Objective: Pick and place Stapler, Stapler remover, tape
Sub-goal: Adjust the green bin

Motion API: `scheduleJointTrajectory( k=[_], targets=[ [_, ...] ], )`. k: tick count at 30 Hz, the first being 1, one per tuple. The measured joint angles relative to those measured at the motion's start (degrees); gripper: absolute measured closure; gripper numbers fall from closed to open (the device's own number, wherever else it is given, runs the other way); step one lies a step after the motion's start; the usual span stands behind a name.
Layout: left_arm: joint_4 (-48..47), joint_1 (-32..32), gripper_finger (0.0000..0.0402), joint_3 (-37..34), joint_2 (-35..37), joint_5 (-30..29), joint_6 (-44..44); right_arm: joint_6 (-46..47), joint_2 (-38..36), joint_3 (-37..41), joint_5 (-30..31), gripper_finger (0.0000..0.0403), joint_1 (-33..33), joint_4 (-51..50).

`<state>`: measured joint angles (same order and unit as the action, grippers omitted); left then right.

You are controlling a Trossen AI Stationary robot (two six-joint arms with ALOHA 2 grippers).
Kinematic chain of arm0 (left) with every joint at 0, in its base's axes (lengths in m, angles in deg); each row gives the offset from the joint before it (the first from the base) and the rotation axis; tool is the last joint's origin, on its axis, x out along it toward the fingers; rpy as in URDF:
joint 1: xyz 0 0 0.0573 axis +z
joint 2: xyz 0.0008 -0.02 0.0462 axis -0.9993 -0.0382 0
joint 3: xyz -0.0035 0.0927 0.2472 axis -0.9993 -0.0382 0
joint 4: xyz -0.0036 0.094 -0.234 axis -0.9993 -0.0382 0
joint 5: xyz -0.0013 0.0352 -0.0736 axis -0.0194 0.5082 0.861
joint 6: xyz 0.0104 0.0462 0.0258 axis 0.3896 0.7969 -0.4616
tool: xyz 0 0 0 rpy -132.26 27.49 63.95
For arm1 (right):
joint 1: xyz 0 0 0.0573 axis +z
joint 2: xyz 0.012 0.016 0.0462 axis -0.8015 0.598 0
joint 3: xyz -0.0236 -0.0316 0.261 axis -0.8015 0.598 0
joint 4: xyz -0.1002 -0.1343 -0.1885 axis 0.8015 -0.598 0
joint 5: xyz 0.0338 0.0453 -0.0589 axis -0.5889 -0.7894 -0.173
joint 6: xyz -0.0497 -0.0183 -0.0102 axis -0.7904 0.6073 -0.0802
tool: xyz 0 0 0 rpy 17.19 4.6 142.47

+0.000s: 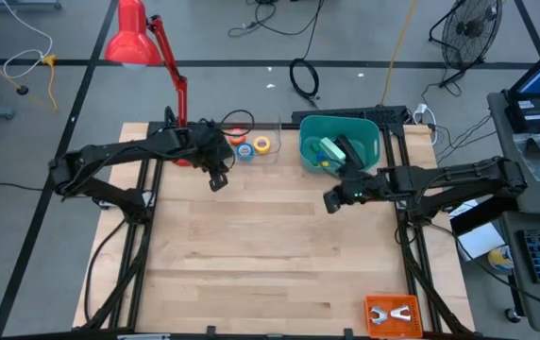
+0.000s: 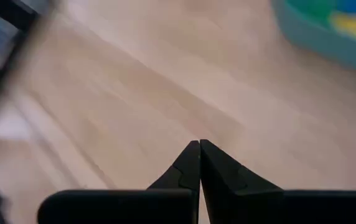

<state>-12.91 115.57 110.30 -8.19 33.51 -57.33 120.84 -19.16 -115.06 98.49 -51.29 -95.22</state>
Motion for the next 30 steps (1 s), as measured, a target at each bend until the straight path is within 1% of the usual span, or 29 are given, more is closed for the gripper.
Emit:
scheduleJointTrajectory(
  k=[2, 5, 8, 10, 15, 18, 25, 30],
  targets=[
    [0.3, -0.8, 0.0402, 0.0, 1.8, 0.4, -1.3, 1.4, 0.0, 0.0, -0.6, 0.0403, 0.5, -6.5],
    [0.0, -1.9, 0.0402, 0.0, 4.5, 0.6, -2.7, 2.7, 0.0, 0.0, 0.4, 0.0403, 0.8, -16.4],
    [0.2, -2.6, 0.0402, 1.0, 6.8, 2.5, -3.8, 2.7, 0.2, 0.0, 3.1, 0.0403, 0.4, -21.9],
    [-0.2, -3.2, 0.0402, 2.3, 8.0, 4.4, -4.7, 1.9, 0.2, 0.0, 5.2, 0.0403, -0.1, -23.1],
    [-0.1, -4.9, 0.0402, 7.5, 10.0, 6.8, -6.1, -2.1, 0.5, 0.0, 8.9, 0.0403, -2.9, -22.2],
    [-0.3, -5.8, 0.0402, 11.6, 10.3, 8.2, -6.4, -4.3, 0.6, 0.9, 9.1, 0.0403, -5.2, -20.9],
    [-3.2, -7.8, 0.0402, 21.7, 10.3, 8.4, -6.5, -6.9, 0.5, 6.2, 2.1, 0.0403, -9.5, -14.2],
    [-5.2, -9.3, 0.0402, 25.9, 10.3, 8.2, -6.5, -7.6, 0.6, 9.4, 1.8, 0.0403, -11.0, -10.2]
  ],
)
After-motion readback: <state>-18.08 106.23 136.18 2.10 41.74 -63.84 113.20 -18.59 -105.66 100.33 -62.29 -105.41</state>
